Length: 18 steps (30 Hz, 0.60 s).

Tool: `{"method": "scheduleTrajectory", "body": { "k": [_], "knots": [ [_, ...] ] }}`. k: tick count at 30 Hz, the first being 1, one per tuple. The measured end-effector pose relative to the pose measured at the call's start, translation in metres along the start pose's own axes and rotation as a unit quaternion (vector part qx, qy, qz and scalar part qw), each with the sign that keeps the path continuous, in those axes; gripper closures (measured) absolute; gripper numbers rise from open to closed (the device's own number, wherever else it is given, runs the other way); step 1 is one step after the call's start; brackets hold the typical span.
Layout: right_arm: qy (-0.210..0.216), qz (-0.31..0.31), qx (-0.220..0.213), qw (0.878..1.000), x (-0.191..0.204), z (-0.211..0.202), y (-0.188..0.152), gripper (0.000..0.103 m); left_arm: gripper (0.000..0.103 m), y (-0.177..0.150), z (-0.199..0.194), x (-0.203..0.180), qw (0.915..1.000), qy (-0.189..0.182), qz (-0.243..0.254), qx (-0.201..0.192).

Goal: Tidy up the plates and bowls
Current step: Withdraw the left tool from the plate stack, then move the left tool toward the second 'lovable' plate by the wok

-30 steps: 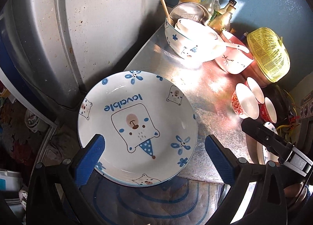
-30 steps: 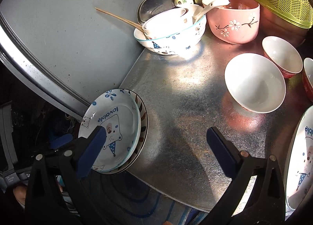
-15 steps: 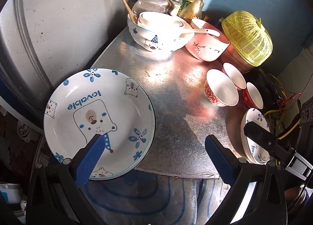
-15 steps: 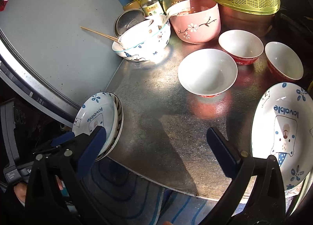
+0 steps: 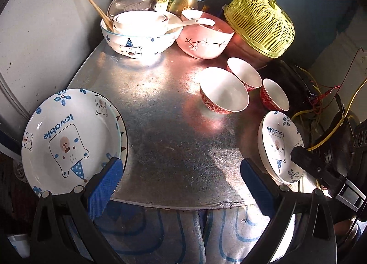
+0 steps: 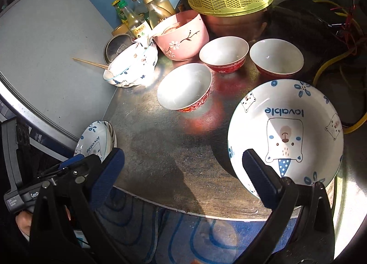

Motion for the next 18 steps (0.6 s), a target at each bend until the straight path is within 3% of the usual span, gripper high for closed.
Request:
{"method": "scheduleTrajectory", "body": {
  "k": [18],
  "knots": [
    [-0.046, 0.067, -0.017, 0.997, -0.067, -0.038, -0.019, 0.0, 0.001, -0.01, 0.027, -0.059, 0.9978, -0.028, 0.05, 0.033]
  ]
}}
Point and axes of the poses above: each gripper's, at about its wrist camera, not at the fingertips, and z roughly the way its jaws point, x to its left, y to its top, the point moved 2 cm from there along z, roughly the way its jaws point, and after that the axes turned 8 degrees about -z, right-handed, at the moved point
